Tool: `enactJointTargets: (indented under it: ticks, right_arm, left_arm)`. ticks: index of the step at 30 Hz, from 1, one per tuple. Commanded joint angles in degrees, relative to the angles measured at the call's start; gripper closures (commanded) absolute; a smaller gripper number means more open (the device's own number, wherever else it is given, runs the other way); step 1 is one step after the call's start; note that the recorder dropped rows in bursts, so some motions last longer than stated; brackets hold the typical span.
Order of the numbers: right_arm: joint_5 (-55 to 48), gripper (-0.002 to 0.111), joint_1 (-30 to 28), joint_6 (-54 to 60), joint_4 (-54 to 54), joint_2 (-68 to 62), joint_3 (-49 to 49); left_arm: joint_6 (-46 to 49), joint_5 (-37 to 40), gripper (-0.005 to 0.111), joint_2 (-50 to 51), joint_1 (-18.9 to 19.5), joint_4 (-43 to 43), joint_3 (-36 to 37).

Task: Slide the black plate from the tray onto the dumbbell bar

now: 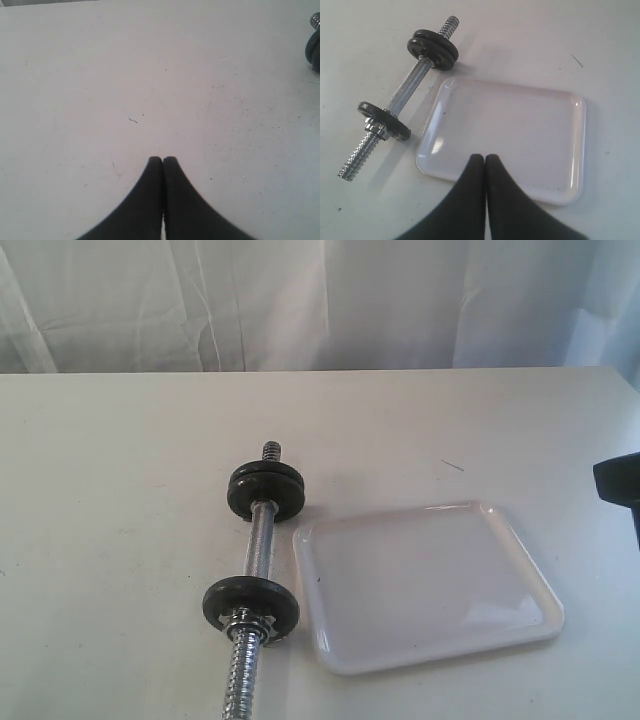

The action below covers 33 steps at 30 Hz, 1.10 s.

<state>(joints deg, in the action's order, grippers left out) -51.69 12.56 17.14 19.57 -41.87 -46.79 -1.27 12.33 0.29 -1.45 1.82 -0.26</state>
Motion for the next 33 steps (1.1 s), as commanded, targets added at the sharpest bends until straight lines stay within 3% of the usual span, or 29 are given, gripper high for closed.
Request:
enactJointTargets:
  ticks: [1,8,10,14,17,26,33]
  right_arm:
    - [0.79,0.108,-0.02,0.67,0.28,0.26,0.23]
    - [0.76,0.108,-0.02,0.9,0.16,0.26,0.23]
    - [4.93,0.108,-0.02,0.39,-3.22,1.42,1.56]
    - [26.18,0.108,-0.02,-0.87,-5.06,6.04,12.46]
    - [33.96,0.108,-0.02,-0.87,-5.06,9.69,20.25]
    - [45.48,0.108,-0.02,-0.87,-6.61,22.71,39.11]
    - [45.46,0.108,-0.02,-1.63,-6.51,30.96,45.92]
  left_arm:
    - [0.17,-0.37,0.107,-0.29,0.09,0.61,0.26]
    - [0.17,-0.37,0.107,-0.29,0.09,0.61,0.26]
    - [0.17,-0.37,0.107,-0.29,0.09,0.61,0.26]
    - [0.17,-0.37,0.107,-0.29,0.09,0.61,0.26]
    - [0.17,-0.37,0.107,-0.29,0.09,0.61,0.26]
    - [0.17,-0.37,0.107,-0.29,0.09,0.61,0.26]
    - [0.17,-0.37,0.107,-0.29,0.09,0.61,0.26]
